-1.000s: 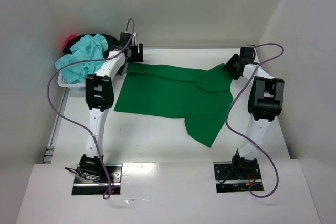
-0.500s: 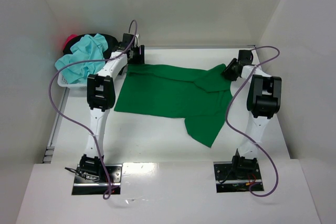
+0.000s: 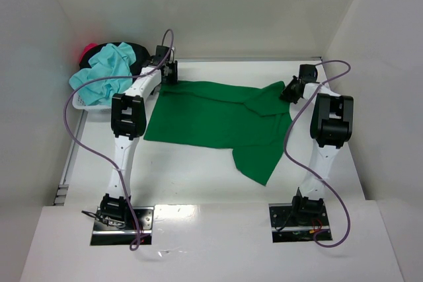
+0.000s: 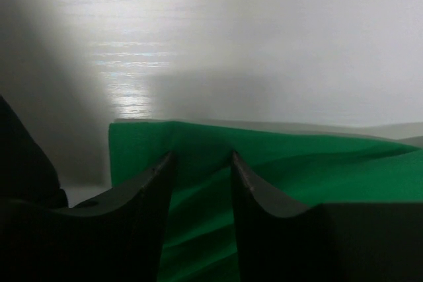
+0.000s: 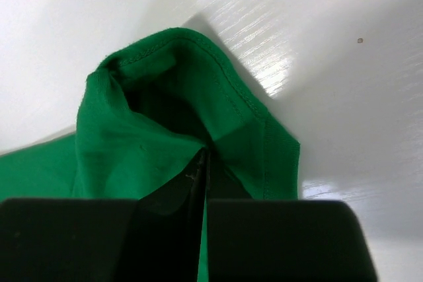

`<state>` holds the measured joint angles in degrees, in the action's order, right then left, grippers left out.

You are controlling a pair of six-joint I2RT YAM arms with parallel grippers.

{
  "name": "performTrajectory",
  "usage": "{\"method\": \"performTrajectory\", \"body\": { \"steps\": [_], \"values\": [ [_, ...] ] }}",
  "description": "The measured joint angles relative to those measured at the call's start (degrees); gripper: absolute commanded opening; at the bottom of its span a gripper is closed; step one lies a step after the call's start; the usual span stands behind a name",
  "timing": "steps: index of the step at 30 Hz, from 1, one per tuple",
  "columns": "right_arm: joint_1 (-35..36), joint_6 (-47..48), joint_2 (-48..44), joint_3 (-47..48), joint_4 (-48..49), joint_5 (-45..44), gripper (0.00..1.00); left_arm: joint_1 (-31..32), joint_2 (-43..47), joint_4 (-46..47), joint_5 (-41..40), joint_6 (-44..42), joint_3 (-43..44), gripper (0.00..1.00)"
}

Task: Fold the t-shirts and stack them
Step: Fold the flattened tshirt in 1/3 of the way

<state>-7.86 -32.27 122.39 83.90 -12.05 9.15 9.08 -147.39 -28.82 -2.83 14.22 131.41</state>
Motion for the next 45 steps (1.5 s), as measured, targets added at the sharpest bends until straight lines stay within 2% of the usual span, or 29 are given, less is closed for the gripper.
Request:
{"method": "performTrajectory", "body": {
  "steps": [9,14,18,27,35,40,43,45],
  "values": [
    [0.02,-0.04,0.68,1.44,-1.60,-1.38,0.00,-0.72,-1.14,-1.07,-5.22,4.13,1.81,0.15],
    [0.02,0.00,3.21,5.92,-3.91,-1.86,0.00,-1.77,-5.64,-4.48,-7.23,7.17,10.27,0.00],
    [0.02,0.26,5.77,10.38,-5.75,-2.19,0.00,-2.60,-10.47,-7.67,-7.85,9.03,19.10,0.00],
    [0.11,2.45,13.20,23.85,-11.69,-2.86,0.00,-3.02,-10.97,-10.21,-10.88,11.28,20.57,0.00],
    [0.24,4.66,24.96,45.00,-18.56,-2.95,0.00,-3.50,-6.95,-8.61,-12.33,11.65,13.29,0.00],
    [0.35,5.40,27.93,51.15,-21.70,-2.58,0.00,-3.61,-2.73,-5.33,-12.52,11.61,5.35,0.00],
    [0.33,5.79,27.98,51.28,-22.21,-0.74,0.06,-3.85,-1.62,-4.26,-12.22,11.34,3.37,0.21],
    [0.35,6.58,27.41,49.44,-21.27,0.72,0.15,-4.13,-1.55,-4.17,-11.32,10.91,3.37,0.42]
  ]
}}
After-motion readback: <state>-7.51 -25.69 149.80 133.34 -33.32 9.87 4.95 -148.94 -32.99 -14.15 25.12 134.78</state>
